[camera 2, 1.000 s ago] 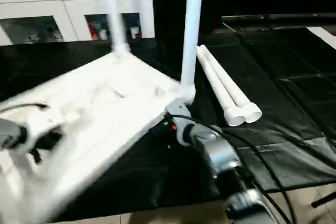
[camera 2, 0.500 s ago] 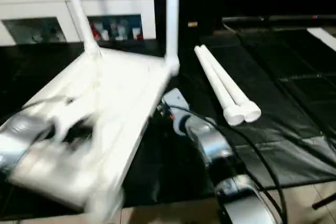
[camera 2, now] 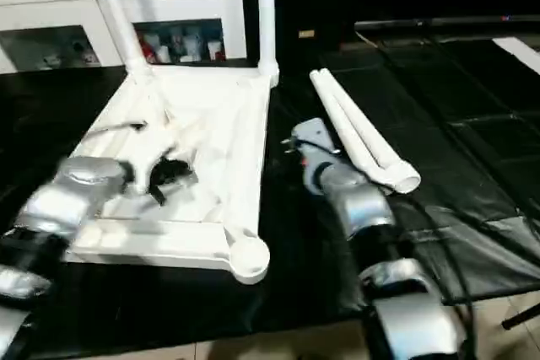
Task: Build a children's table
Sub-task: Rotate table base
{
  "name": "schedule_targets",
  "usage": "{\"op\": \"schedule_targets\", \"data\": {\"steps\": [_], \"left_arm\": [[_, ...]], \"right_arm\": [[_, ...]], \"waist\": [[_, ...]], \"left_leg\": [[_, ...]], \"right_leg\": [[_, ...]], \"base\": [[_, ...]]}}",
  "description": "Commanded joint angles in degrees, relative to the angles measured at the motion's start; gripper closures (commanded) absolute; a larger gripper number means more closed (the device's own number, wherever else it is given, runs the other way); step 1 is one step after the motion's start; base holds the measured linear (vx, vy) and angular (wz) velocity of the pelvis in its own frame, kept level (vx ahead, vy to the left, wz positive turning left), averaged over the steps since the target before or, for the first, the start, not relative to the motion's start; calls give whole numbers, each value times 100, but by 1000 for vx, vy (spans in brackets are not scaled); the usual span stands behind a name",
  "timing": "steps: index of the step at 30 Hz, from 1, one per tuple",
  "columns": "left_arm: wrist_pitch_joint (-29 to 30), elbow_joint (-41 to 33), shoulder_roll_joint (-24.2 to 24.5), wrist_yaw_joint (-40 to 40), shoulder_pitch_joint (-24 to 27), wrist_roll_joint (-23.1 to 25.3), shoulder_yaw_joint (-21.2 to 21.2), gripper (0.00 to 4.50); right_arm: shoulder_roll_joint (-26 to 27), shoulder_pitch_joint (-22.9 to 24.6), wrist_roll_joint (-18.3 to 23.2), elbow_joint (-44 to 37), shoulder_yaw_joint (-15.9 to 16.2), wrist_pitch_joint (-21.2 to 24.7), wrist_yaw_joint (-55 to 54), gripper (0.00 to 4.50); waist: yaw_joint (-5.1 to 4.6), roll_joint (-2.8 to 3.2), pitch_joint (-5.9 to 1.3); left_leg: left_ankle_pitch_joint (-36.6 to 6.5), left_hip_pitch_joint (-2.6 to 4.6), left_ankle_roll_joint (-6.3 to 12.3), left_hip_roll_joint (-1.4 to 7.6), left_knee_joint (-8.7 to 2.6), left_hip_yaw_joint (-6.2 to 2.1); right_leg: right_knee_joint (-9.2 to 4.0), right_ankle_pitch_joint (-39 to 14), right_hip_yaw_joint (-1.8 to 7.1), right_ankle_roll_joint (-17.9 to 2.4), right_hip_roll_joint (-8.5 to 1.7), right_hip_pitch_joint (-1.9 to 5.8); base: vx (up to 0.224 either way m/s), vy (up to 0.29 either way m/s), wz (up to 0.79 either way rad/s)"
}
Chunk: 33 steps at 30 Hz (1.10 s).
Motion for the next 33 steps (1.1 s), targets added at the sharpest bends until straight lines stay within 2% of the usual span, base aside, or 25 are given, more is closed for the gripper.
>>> {"op": "schedule_targets", "data": {"steps": [1,2,3,4,6,8,9,10,12,16,22,23,27,29,33], "left_arm": [[5,-793,297,-615,293,-274,-10,355],[17,-870,331,-667,326,-299,-21,355],[108,-1259,486,-896,494,-434,-64,355],[199,-1500,562,-1007,591,-520,-76,355],[304,-1772,637,-1101,694,-614,-83,355],[346,-1904,654,-1119,736,-653,-72,355],[389,-2007,654,-1124,763,-692,-52,355],[510,-2243,633,-1132,813,-828,27,355],[674,-2452,580,-1110,822,-977,99,355],[1009,-2880,533,-1225,853,-1260,93,355],[1235,-3101,536,-1304,872,-1386,-20,355],[1278,-3139,542,-1282,875,-1397,-108,355],[1379,-3216,538,-1223,862,-1438,-169,355],[1414,-3244,525,-1214,849,-1452,-169,355],[1442,-3270,532,-1173,838,-1452,-189,355]], "right_arm": [[-127,-409,25,213,-176,8,-224,0],[-143,-443,14,247,-184,10,-250,0],[-240,-622,-64,439,-199,40,-343,0],[-319,-719,-137,543,-155,-20,-315,0],[-398,-813,-185,630,-115,-57,-214,0],[-409,-853,-143,668,-158,-9,-169,0],[-440,-894,-161,720,-164,40,-187,0],[-446,-1016,-34,881,-380,21,-360,0],[-488,-1111,-14,989,-460,264,-525,0],[-627,-1234,-153,1117,-314,656,-526,0],[-743,-1297,-294,1270,-212,695,-454,0],[-760,-1340,-187,1376,-321,818,-441,0],[-777,-1373,-85,1490,-432,1073,-425,0],[-784,-1371,-92,1550,-462,1075,-471,0],[-796,-1420,-61,1712,-531,1098,-514,0]], "waist": [[42,11,-509],[49,24,-505],[55,3,-472],[59,19,-467],[72,3,-407],[88,14,-391],[88,-9,-389],[91,-2,-391],[90,-2,-389],[77,-9,-394],[26,-4,-392],[11,8,-392],[9,2,-406],[10,-17,-411],[12,-11,-406]], "left_leg": [[-402,17,304,111,-323,-31],[-409,17,312,121,-326,-37],[-541,36,307,115,-331,-5],[-614,44,277,125,-337,-9],[-990,72,179,118,-353,21],[-1169,77,97,115,-365,14],[-1216,80,57,118,-374,9],[-1229,83,36,117,-375,4],[-1204,86,-11,104,-368,9],[-1181,47,-15,74,-345,8],[-1253,37,-13,65,-336,0],[-1259,36,-5,63,-331,1],[-1160,33,36,72,-327,1],[-1119,29,35,75,-323,4],[-1183,37,34,72,-318,6]], "right_leg": [[-195,-92,265,-1609,-293,417],[-180,-130,269,-1646,-310,416],[-221,-388,267,-1628,-287,387],[-212,-502,272,-1628,-298,385],[-284,-1080,280,-1488,-279,352],[-308,-1384,284,-1363,-287,360],[-320,-1492,284,-1304,-285,360],[-317,-1528,286,-1297,-290,359],[-320,-1539,294,-1294,-270,348],[-302,-1587,281,-1228,-252,371],[-342,-1825,262,-1136,-247,362],[-342,-1812,263,-1137,-241,356],[-311,-1575,259,-1224,-225,364],[-302,-1488,262,-1259,-229,367],[-305,-1547,260,-1266,-229,362]], "base": [[0,0,0],[0,0,0],[0,0,0],[0,0,0],[0,0,0],[0,0,0],[0,0,0],[0,0,0],[0,0,0],[0,0,0],[0,0,0],[0,0,0],[0,0,0],[0,0,0],[0,0,0]]}}
